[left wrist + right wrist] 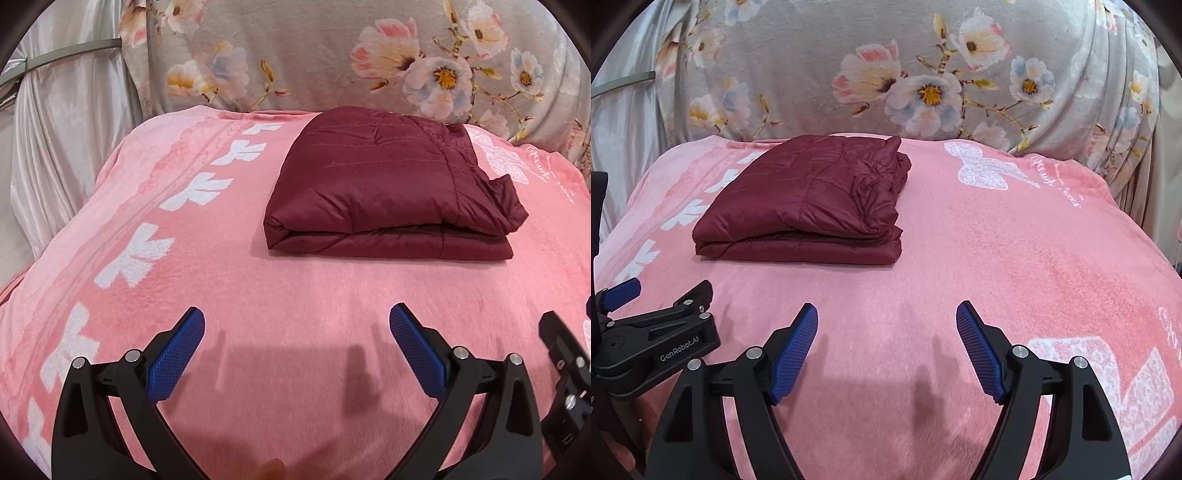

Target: Fold large clothes

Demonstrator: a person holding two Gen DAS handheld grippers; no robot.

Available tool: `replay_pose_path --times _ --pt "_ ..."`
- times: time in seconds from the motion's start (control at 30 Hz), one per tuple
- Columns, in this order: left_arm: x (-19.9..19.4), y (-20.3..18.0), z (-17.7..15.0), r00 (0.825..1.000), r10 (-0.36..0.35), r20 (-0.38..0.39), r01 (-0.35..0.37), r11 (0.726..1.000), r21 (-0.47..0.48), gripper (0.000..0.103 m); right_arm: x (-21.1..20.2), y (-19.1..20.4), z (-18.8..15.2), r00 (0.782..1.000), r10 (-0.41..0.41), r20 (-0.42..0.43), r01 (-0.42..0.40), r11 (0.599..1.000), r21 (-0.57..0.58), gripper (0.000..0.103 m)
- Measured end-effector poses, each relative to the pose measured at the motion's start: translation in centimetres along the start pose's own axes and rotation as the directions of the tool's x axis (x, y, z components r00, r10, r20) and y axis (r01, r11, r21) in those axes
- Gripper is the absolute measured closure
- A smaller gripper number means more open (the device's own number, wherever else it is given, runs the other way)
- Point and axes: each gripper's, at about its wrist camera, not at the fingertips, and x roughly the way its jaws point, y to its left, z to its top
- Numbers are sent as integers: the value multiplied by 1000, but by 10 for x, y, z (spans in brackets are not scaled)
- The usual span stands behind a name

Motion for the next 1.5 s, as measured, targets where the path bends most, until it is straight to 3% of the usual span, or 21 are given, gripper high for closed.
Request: replay_pose_path --times 0.6,1.5 --pt "-6 -2 -3 1000 1 18 -1 1000 -2 5 0 5 -6 999 8 -41 -8 1000 -9 25" --pt "-11 -7 -3 999 8 35 -8 1000 10 5 0 7 -3 1000 0 -31 -1 1000 -23 25"
